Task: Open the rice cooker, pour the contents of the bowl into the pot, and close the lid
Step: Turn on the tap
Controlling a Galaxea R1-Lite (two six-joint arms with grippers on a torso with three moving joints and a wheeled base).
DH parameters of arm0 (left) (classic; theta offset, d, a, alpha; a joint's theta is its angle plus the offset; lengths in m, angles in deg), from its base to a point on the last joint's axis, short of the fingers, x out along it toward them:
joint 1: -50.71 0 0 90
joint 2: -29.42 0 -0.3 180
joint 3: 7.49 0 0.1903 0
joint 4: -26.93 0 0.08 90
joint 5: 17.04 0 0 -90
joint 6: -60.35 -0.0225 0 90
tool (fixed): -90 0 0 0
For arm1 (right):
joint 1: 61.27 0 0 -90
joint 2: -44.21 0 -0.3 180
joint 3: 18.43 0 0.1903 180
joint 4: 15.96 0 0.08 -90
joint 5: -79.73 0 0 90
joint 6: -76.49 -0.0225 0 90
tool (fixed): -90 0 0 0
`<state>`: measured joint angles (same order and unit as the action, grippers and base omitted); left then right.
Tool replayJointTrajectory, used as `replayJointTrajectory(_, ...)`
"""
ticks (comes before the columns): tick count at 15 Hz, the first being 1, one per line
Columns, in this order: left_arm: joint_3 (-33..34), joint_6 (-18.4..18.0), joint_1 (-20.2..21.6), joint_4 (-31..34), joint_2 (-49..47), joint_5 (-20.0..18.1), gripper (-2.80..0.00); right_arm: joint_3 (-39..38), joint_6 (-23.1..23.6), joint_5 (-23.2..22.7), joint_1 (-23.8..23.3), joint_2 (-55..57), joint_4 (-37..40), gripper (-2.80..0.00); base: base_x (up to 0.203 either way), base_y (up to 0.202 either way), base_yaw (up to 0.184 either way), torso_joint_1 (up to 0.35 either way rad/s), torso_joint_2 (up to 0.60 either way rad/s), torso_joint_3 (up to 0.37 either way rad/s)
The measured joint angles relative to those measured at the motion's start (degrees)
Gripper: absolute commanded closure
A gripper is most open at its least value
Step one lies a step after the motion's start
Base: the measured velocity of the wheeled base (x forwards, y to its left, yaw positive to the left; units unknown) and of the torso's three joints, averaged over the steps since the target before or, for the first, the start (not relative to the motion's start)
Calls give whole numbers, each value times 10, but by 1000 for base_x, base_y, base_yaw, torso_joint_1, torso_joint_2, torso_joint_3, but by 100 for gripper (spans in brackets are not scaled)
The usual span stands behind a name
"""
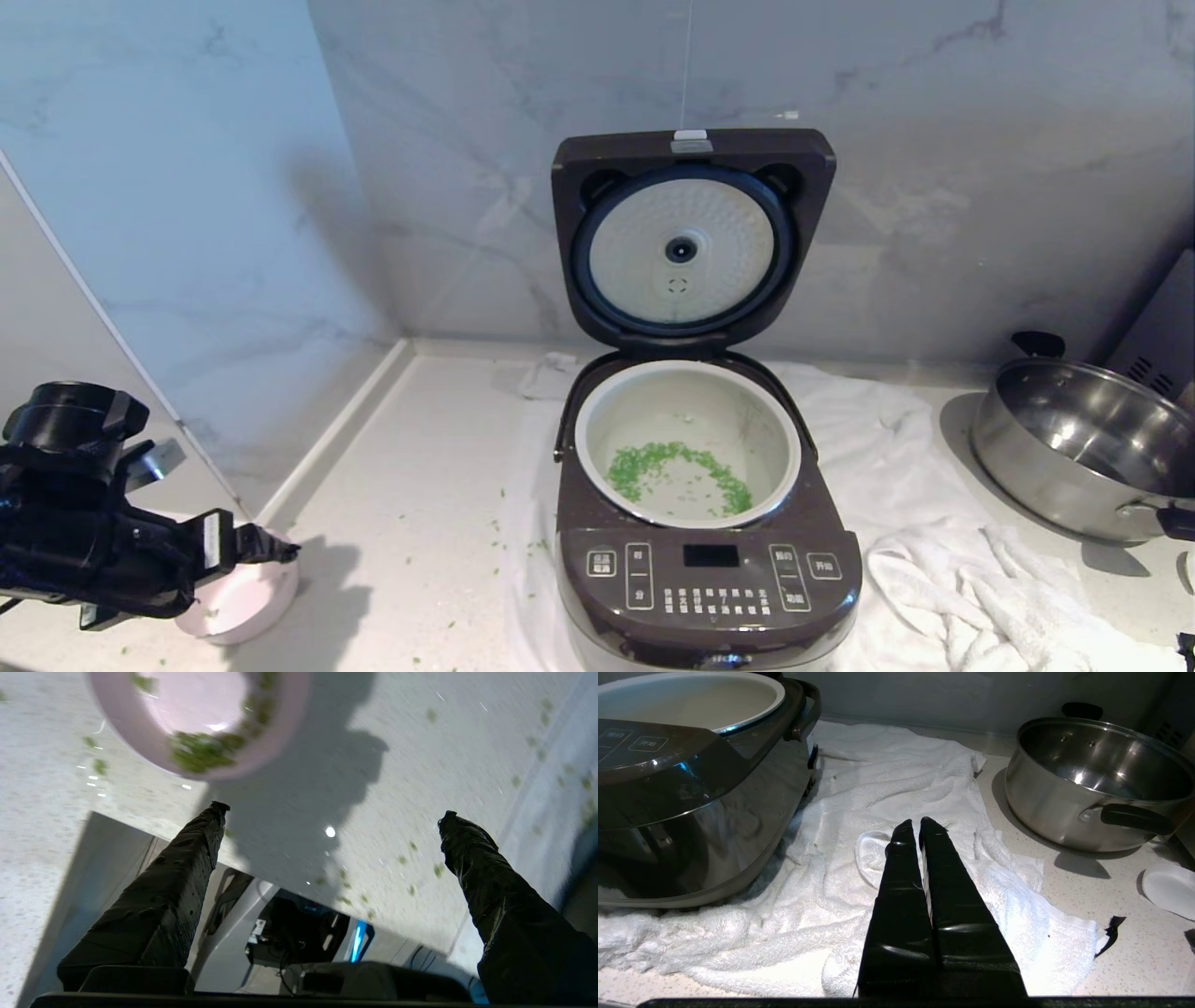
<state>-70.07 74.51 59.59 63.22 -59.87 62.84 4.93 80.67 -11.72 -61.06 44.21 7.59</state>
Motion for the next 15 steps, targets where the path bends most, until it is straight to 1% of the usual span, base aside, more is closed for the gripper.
replayJointTrajectory(1,20,-2,-28,-2,29,-9,-280,0,0,0,0,0,0,0,0,0,0,0,0,0)
replayJointTrajectory(2,42,-4,-58,-10,60,-17,0,0,0,0,0,0,0,0,0,0,0,0,0,0)
replayJointTrajectory(6,131,-13,-169,-66,195,-28,0,0,0,0,0,0,0,0,0,0,0,0,0,0)
replayJointTrajectory(8,165,-15,-206,-78,264,-28,0,0,0,0,0,0,0,0,0,0,0,0,0,0)
replayJointTrajectory(11,191,-18,-225,-83,358,-28,0,0,0,0,0,0,0,0,0,0,0,0,0,0)
replayJointTrajectory(13,203,-21,-227,-83,421,-28,0,0,0,0,0,0,0,0,0,0,0,0,0,0)
replayJointTrajectory(15,213,-32,-228,-82,482,-26,0,0,0,0,0,0,0,0,0,0,0,0,0,0)
